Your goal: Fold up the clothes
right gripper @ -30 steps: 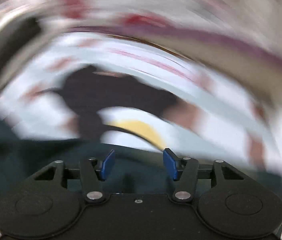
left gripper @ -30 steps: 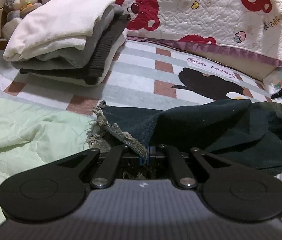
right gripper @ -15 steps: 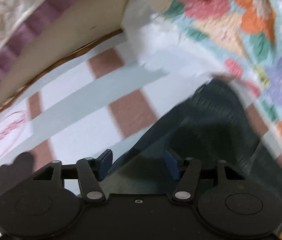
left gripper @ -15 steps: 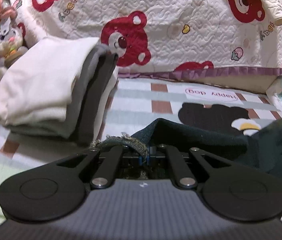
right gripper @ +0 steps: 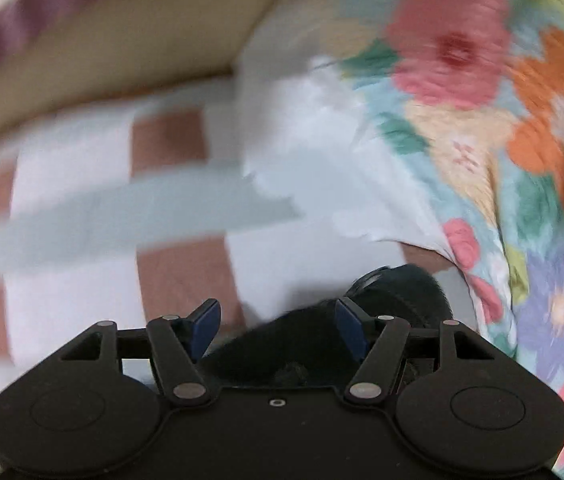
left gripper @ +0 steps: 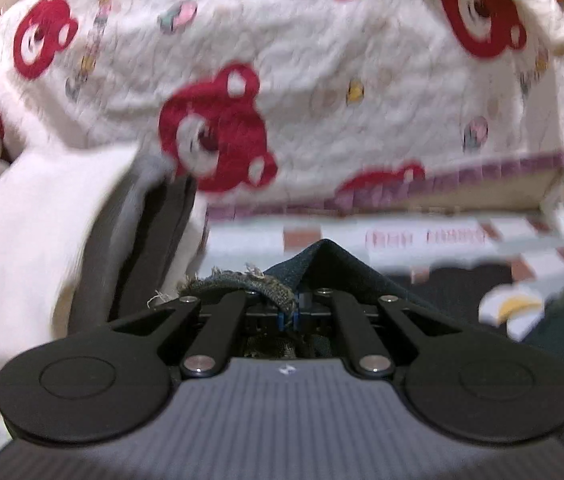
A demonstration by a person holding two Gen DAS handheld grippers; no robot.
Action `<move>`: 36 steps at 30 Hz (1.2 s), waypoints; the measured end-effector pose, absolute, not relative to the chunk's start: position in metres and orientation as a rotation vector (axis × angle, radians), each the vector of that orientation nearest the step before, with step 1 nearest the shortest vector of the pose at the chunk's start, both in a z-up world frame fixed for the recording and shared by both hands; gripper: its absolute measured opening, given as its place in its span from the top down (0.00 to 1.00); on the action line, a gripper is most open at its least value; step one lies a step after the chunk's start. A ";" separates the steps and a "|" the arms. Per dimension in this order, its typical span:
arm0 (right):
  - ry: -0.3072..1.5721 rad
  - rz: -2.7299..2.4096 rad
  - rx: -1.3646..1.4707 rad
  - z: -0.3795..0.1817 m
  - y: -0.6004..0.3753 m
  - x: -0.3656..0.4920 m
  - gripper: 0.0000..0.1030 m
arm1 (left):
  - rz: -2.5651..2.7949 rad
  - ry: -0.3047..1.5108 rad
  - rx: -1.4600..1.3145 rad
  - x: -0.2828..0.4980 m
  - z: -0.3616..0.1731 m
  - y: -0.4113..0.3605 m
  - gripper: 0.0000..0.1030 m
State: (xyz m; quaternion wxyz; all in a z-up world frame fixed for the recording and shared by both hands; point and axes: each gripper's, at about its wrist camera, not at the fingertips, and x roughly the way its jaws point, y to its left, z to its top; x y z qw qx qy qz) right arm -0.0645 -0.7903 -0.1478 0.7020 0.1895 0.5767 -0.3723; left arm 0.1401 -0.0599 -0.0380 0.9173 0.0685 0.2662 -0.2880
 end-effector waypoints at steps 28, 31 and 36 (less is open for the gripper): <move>1.078 -0.857 0.616 -0.126 -0.727 -0.091 0.30 | -0.315 0.787 0.011 0.119 -0.105 0.022 0.96; 1.115 -0.902 0.344 -0.114 -0.708 -0.075 0.31 | -0.315 0.799 -0.029 0.121 -0.107 0.027 0.96; 1.025 -0.780 0.632 -0.111 -0.708 -0.070 0.31 | -0.310 0.807 -0.017 0.124 -0.110 0.024 0.96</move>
